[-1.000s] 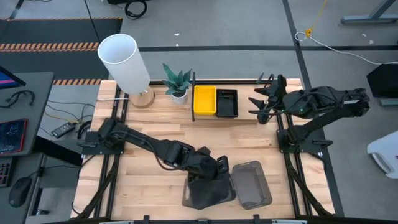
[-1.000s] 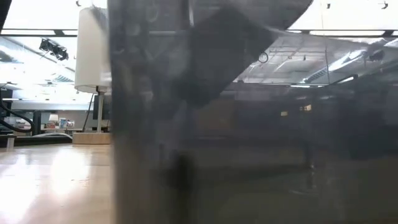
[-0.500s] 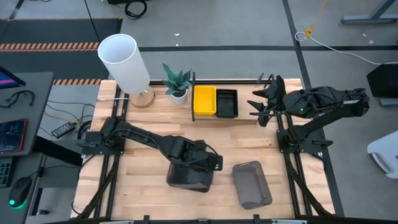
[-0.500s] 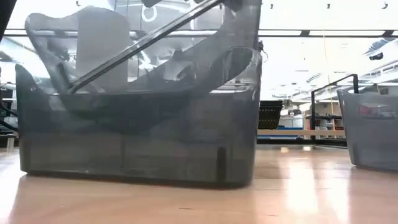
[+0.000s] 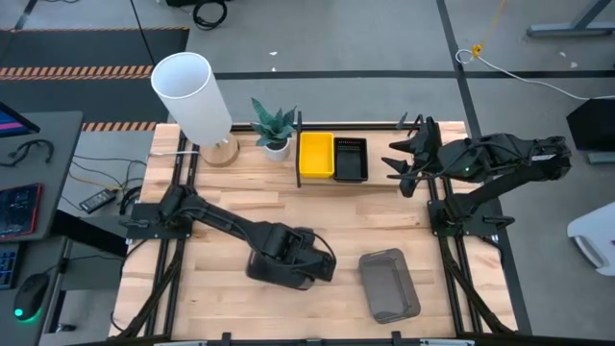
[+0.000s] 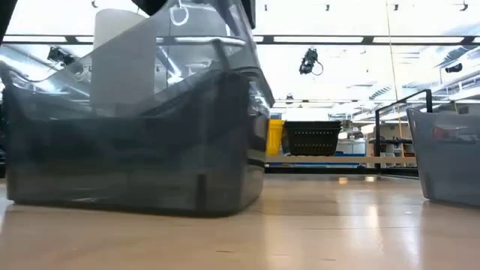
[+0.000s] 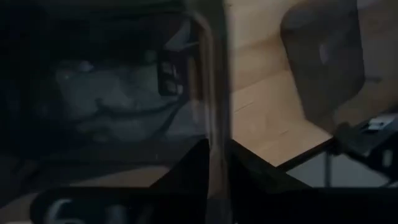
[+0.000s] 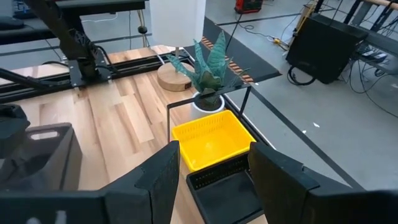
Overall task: Stack baskets on shelf by color
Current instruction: Stack the top left gray bin on the bottom center gray bin
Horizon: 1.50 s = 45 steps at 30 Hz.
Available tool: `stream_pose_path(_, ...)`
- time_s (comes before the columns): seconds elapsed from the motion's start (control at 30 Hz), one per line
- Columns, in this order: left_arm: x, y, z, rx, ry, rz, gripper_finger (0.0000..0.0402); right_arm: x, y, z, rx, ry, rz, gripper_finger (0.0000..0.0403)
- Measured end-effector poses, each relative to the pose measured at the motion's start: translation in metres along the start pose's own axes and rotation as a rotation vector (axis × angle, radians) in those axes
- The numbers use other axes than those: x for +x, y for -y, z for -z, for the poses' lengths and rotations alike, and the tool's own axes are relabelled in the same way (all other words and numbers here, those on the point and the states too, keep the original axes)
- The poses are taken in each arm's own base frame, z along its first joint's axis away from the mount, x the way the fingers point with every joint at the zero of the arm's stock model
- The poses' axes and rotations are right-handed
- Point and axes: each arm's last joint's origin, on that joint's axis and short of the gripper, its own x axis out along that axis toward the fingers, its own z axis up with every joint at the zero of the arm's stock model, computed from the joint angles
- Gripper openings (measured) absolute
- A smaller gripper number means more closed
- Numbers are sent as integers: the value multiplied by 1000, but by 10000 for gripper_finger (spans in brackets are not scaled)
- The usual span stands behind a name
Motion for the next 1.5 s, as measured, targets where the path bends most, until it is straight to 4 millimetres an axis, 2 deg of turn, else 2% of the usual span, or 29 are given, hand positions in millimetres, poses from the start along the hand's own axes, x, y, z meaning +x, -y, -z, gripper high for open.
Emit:
stream_pose_path(0.17, 8, -1, 7, 71, -3, -24, 47, 0, 0, 0, 2, -1, -13, 197)
stream_pose_path(0.33, 12, -1, 7, 64, -46, -31, 54, 0, 0, 0, 3, -2, -17, 197)
stream_pose_path(0.5, 11, -1, 7, 42, -119, -33, 12, 0, -1, 0, 3, -2, -20, 197)
stream_pose_path(0.63, 11, 0, 8, 10, -140, -32, 10, 0, -1, 0, 3, -4, -25, 197)
stream_pose_path(0.8, -3, 6, 8, -9, -143, -12, 6, 0, -1, 0, 3, -7, -36, 197)
stream_pose_path(0.9, -14, 4, 7, -10, -127, -60, 5, 0, -1, 0, 3, -8, -41, 197)
stream_pose_path(1.1, -14, 3, 8, -32, -125, -70, 5, 0, -1, 0, 5, -6, -43, 197)
stream_pose_path(1.37, 6, -1, 10, 6, -113, -141, 6, -1, -1, 0, 5, -4, -44, 197)
stream_pose_path(1.5, 19, -2, 11, 40, -109, -172, 27, -2, 0, 0, 8, -2, -50, 197)
